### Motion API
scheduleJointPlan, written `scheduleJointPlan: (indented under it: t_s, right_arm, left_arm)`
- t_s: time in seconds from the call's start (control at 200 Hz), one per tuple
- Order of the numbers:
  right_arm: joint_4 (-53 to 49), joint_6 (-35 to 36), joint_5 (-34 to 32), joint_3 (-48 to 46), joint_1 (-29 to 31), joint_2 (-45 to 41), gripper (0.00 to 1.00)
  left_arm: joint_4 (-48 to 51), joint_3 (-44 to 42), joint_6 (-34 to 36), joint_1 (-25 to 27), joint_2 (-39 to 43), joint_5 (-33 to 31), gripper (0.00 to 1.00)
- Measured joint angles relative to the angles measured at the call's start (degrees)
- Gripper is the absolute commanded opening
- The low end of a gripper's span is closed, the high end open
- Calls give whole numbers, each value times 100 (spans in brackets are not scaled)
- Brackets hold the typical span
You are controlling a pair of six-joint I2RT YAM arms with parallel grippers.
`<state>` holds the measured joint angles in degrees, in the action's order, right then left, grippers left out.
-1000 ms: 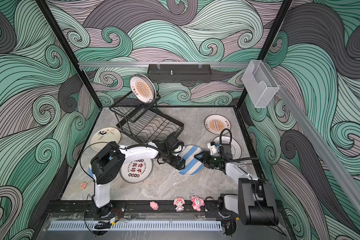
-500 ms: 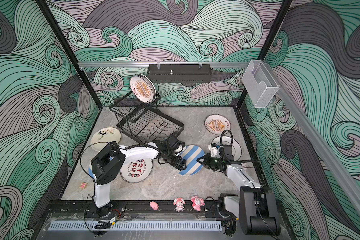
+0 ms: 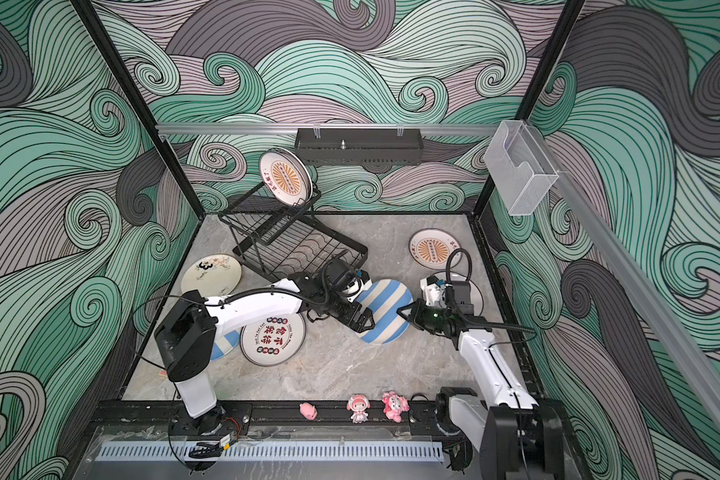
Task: Load the plates into the dish rack
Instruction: 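Lift the striped plate upright with the right gripper while the left gripper withdraws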
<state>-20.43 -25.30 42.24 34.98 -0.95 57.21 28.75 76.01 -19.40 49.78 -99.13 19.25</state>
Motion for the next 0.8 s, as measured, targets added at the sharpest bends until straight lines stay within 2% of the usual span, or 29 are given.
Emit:
scheduleJointPlan:
  t_s: [0.175, 0.315, 0.415, 0.58, 0.801]
  right_arm:
    - [-188, 299, -50, 925, 2, -26, 0]
    - [-317, 544, -149, 1668, 144, 168, 0]
    - [-332, 660, -372, 2297, 581, 352, 0]
    - [-216, 892, -831, 3532, 1626, 892, 0]
    - [181, 1292, -1425, 5243, 2461, 2262, 0]
  left_arm:
    - [168, -444, -118, -566, 1325, 13, 99]
    - [422, -892, -144, -1346, 2286, 59, 99]
    - [619, -1224, -101, -1853, 2863, -17, 99]
    - [1056, -1709, 46, -2634, 3733, -59, 99]
    - [1373, -2288, 188, -3759, 4330, -74, 99]
